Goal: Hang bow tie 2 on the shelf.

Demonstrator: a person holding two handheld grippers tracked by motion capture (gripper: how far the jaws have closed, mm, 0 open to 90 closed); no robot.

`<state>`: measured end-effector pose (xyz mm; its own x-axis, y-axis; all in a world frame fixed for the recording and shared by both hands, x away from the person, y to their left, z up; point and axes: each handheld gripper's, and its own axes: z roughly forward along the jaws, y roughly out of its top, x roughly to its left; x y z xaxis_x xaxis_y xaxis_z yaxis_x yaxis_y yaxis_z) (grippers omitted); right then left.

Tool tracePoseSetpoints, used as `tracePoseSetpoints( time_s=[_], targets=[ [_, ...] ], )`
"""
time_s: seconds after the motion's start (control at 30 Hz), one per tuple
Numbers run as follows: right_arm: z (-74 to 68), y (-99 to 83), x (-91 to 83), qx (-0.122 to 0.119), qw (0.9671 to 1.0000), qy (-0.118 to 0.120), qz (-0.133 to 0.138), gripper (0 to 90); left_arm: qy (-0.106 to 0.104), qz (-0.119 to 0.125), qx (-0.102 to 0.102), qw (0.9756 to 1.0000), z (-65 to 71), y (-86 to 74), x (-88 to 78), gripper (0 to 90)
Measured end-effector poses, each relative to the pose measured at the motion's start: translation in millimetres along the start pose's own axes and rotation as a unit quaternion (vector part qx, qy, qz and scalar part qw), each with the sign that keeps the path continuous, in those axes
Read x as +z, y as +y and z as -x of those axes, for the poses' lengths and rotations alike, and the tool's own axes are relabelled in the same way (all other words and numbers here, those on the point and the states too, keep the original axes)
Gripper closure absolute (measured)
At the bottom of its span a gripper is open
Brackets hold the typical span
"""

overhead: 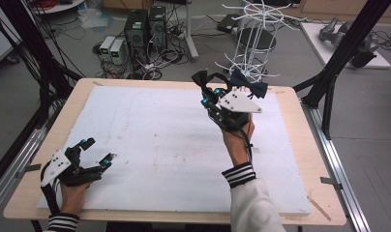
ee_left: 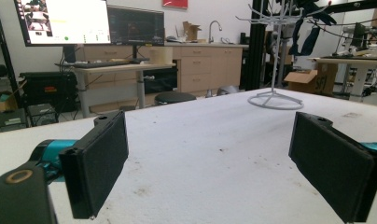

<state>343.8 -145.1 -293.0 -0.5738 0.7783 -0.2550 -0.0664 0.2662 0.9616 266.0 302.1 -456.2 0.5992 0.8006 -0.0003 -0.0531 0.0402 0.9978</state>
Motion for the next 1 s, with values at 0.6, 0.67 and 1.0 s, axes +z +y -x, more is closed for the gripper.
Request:
tracePoseSetpoints(
  time_s=[0.6,0.67,1.0],
  targets=[
    [11.3,-11.4,19.8,0.017,0.9997,-0.003,-0.015,76.2,0.0,0.0,-0.002,1.0,-0.1,0.0,-0.1,12.3],
    [12.9,-12.4,21.0,0.017,0.9997,-0.004,-0.015,76.3,0.0,0.001,-0.002,1.0,-0.1,0.0,0.0,12.3],
    [17.5,-4.3,24.5,0.011,0.9998,-0.013,-0.01,76.2,0.0,0.0,-0.002,1.0,-0.2,0.0,-0.1,12.3]
  ],
)
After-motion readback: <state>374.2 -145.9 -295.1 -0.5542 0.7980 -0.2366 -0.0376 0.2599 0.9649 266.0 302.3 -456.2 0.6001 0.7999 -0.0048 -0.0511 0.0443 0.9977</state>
